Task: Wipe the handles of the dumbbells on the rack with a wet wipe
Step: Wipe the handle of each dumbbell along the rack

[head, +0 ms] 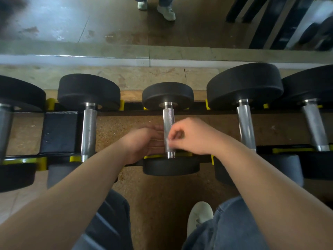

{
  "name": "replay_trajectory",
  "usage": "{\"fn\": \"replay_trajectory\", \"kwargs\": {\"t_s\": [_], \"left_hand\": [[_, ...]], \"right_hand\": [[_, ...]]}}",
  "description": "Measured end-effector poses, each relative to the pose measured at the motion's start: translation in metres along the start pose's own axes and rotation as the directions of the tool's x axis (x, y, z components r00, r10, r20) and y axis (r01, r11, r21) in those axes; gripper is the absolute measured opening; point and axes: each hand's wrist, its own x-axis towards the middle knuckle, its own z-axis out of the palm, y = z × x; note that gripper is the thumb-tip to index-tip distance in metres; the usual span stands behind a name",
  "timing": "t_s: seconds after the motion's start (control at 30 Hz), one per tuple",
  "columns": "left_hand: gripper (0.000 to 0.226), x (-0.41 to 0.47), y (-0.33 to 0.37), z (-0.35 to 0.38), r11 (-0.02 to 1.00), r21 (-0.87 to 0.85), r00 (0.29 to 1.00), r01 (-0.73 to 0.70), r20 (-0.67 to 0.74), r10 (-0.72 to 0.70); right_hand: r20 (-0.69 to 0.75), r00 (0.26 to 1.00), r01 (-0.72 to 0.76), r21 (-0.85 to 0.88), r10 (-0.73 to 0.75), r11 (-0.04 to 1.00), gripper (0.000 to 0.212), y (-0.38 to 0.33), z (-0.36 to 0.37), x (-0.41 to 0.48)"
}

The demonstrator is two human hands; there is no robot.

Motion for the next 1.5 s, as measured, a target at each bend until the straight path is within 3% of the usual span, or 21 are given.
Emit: {"fn": "replay_trajectory", "kwargs": {"t_s": [0.1, 0.17, 0.3, 0.4, 0.47, 0.53, 0.6, 0.63, 0.67, 0.87, 0.93, 1.03, 1.1, 1.2, 1.33, 1.4, 1.5], "left_hand": [[0.033, 0.002, -0.001, 0.001, 0.999, -0.036, 0.997, -0.009, -0.083, 0.006], [0.030, 0.001, 0.000, 0.003, 0.999, -0.043, 0.994, -0.005, -0.113, 0.000], [0.026, -0.003, 0.004, 0.004, 0.991, -0.134, 0.994, -0.030, -0.112, 0.015], [0.023, -0.007, 0.007, 0.005, 0.983, -0.177, 0.993, -0.055, -0.113, 0.035], [0.023, -0.009, 0.010, 0.006, 0.983, -0.173, 0.991, -0.054, -0.132, 0.031], [0.023, -0.010, 0.011, 0.006, 0.989, -0.144, 0.988, -0.043, -0.155, 0.020], [0.024, -0.010, 0.012, 0.005, 0.993, -0.111, 0.986, -0.040, -0.163, 0.021], [0.025, -0.009, 0.011, 0.005, 0.994, -0.104, 0.986, -0.042, -0.167, 0.025], [0.026, -0.009, 0.011, 0.005, 0.994, -0.101, 0.985, -0.047, -0.171, 0.029], [0.028, -0.004, 0.008, 0.002, 0.998, -0.032, 0.981, -0.057, -0.187, 0.050], [0.026, -0.005, 0.008, 0.002, 0.998, -0.021, 0.980, -0.053, -0.193, 0.048], [0.023, -0.003, 0.010, 0.003, 0.999, -0.015, 0.976, -0.050, -0.213, 0.046], [0.022, -0.001, 0.009, 0.001, 0.998, 0.002, 0.976, -0.060, -0.212, 0.060], [0.022, -0.003, 0.006, -0.001, 0.995, 0.045, 0.981, -0.084, -0.174, 0.091], [0.016, -0.007, 0.013, 0.002, 0.991, 0.091, 0.980, -0.103, -0.160, 0.116], [0.017, -0.008, 0.015, 0.002, 0.992, 0.086, 0.982, -0.090, -0.156, 0.103], [0.023, -0.010, 0.009, 0.005, 0.996, 0.048, 0.985, -0.080, -0.148, 0.086]], "right_hand": [[-0.427, 0.892, -0.058, 0.221, 0.150, 0.974, 0.017, 0.003, 0.005, 0.016], [-0.491, 0.837, -0.078, 0.328, 0.241, 0.941, 0.023, -0.001, 0.011, 0.022], [-0.370, 0.862, -0.226, 0.332, 0.347, 0.916, 0.030, -0.008, 0.020, 0.010], [-0.059, 0.911, -0.397, 0.143, 0.408, 0.907, 0.020, -0.011, 0.020, -0.002], [0.025, 0.894, -0.447, 0.107, 0.447, 0.888, 0.017, -0.012, 0.023, 0.000], [-0.030, 0.855, -0.480, 0.329, 0.517, 0.813, 0.022, -0.012, 0.023, 0.010], [-0.059, 0.789, -0.424, 0.669, 0.612, 0.611, 0.031, -0.012, 0.024, 0.021], [-0.056, 0.771, -0.370, 0.771, 0.634, 0.518, 0.034, -0.012, 0.024, 0.024], [-0.055, 0.771, -0.351, 0.795, 0.635, 0.495, 0.035, -0.010, 0.025, 0.026], [0.072, 0.820, -0.533, 0.459, 0.568, 0.711, 0.022, -0.009, 0.021, 0.006], [-0.085, 0.830, -0.456, 0.463, 0.551, 0.760, 0.022, -0.012, 0.016, 0.010], [-0.403, 0.797, -0.216, 0.505, 0.449, 0.836, 0.020, -0.013, 0.012, 0.014], [-0.422, 0.830, -0.161, 0.446, 0.365, 0.881, 0.022, -0.011, 0.017, 0.013], [-0.326, 0.871, -0.171, 0.500, 0.367, 0.849, 0.016, -0.007, 0.026, 0.001], [-0.520, 0.836, 0.047, 0.387, 0.176, 0.921, 0.012, -0.007, 0.023, -0.007], [-0.555, 0.829, 0.112, 0.285, 0.069, 0.952, 0.013, -0.005, 0.015, -0.001], [-0.551, 0.833, 0.066, 0.003, -0.054, 0.998, 0.025, 0.005, 0.014, 0.006]]}}
